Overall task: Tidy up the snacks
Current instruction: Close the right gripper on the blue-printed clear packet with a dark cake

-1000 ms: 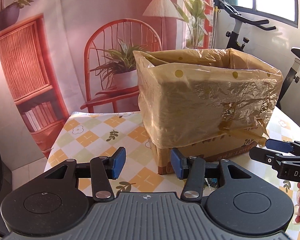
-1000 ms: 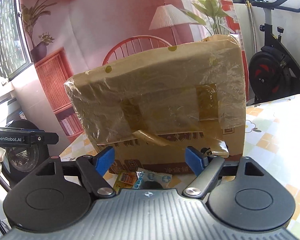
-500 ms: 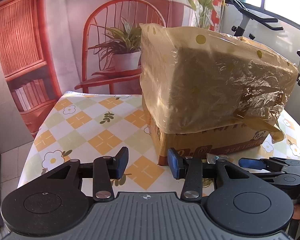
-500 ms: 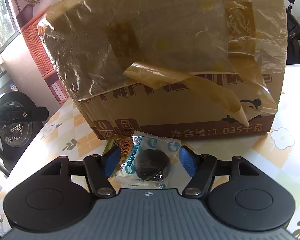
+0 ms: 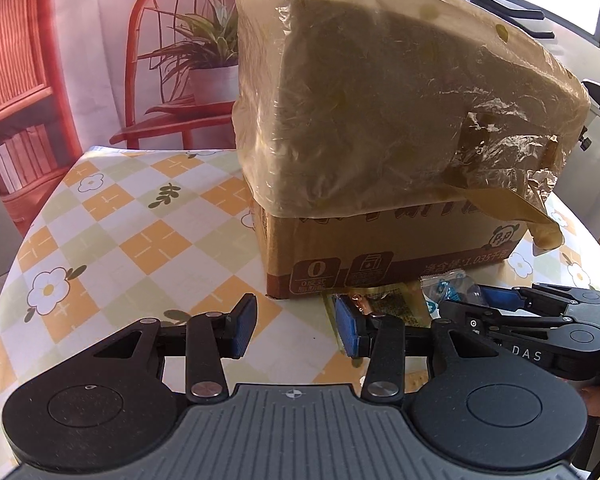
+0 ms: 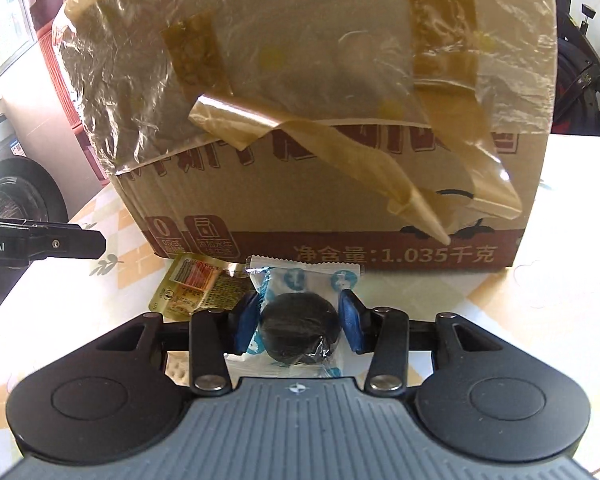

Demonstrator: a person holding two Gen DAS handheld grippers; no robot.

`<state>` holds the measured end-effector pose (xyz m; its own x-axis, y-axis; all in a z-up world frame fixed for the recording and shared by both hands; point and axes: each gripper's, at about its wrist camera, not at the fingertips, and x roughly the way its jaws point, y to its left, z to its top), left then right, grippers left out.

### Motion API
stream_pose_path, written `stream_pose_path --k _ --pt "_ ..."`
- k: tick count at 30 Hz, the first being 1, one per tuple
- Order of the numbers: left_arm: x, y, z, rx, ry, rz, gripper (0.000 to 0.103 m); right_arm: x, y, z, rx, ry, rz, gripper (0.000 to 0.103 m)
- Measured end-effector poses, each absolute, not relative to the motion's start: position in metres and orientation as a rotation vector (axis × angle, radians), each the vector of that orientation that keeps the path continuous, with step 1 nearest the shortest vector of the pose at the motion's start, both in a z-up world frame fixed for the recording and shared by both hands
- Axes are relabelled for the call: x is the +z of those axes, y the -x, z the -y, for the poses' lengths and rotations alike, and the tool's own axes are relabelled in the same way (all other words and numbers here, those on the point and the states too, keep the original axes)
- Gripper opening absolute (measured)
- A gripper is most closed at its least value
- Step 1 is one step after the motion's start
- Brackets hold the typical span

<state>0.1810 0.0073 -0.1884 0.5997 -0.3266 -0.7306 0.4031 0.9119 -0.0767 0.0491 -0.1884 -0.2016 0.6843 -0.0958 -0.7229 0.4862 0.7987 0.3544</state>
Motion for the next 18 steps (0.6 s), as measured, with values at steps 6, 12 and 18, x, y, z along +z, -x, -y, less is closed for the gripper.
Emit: stream_pose_path --k 6,12,18 --pt "-0.210 -0.183 0.012 -0.429 -0.057 -0.883 0.047 -0.201 -0.028 0.199 -0.421 -0.500 -0.729 0.046" --pt "-0.224 -0.188 0.026 -0.431 -0.006 -0.899 0.060 -0.207 -0.008 0.201 -0.427 -0.498 -0.677 0.046" --pt "-0.235 -0.196 0.042 -0.401 -0.016 -0.919 0.065 -0.215 -0.017 0.198 -0.424 -0.508 -0.661 0.046"
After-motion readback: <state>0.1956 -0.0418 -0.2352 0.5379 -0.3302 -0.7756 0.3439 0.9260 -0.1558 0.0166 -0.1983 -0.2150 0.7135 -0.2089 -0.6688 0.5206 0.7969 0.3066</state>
